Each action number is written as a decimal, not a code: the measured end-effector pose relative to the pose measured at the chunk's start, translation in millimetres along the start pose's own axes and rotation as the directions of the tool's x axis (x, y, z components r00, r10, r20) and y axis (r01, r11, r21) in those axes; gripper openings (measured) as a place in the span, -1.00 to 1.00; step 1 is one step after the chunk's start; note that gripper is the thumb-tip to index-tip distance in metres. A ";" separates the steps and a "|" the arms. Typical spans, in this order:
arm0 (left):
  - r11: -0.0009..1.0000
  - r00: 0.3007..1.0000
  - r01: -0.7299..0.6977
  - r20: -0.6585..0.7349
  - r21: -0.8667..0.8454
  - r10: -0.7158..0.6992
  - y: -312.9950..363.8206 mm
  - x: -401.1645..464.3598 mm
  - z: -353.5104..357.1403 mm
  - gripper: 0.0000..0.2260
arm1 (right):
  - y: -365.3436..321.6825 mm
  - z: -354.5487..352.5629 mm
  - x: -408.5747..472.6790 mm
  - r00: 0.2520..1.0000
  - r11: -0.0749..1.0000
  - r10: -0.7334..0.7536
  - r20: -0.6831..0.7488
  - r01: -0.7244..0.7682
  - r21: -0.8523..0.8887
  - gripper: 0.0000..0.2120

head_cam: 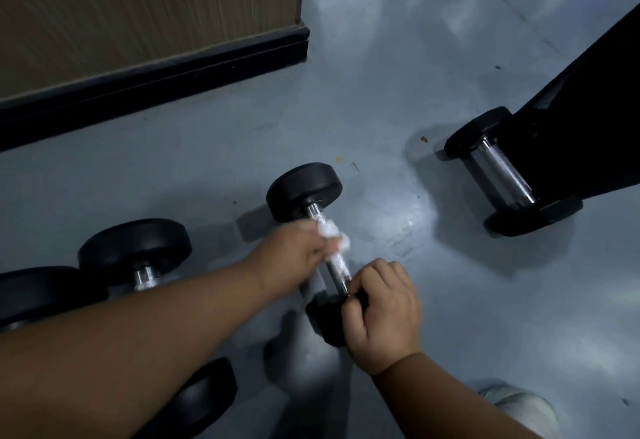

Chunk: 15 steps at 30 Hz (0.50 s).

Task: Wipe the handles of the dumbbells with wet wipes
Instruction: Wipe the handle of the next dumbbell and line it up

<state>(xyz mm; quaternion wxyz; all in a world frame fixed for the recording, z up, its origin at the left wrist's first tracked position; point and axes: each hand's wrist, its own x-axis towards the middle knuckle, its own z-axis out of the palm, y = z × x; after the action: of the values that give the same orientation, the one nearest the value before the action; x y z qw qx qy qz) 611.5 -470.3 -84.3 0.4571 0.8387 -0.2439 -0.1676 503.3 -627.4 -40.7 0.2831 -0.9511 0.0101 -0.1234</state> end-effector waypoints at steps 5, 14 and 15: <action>0.999 0.995 0.046 -0.085 -0.017 -0.048 10.6 -1.7 12.8 -0.66 | -0.6 0.6 -1.0 1.000 1.000 0.009 -0.004 -0.009 -0.011 -0.94; 0.997 0.982 0.080 -0.175 0.013 -0.077 8.8 14.4 -3.1 -0.78 | 2.1 -1.5 1.0 1.000 1.000 0.015 -0.011 -0.015 -0.006 -0.95; 0.995 0.978 0.095 -0.186 0.001 -0.093 13.4 13.3 0.2 -0.80 | 1.5 -1.6 1.1 1.000 1.000 0.014 -0.010 -0.014 -0.007 -0.94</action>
<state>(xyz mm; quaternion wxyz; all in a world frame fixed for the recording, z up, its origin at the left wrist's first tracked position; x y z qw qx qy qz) 619.0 -484.1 -73.8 0.4650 0.8637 -0.1610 -0.1090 504.0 -629.6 -39.9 0.2805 -0.9514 0.0187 -0.1260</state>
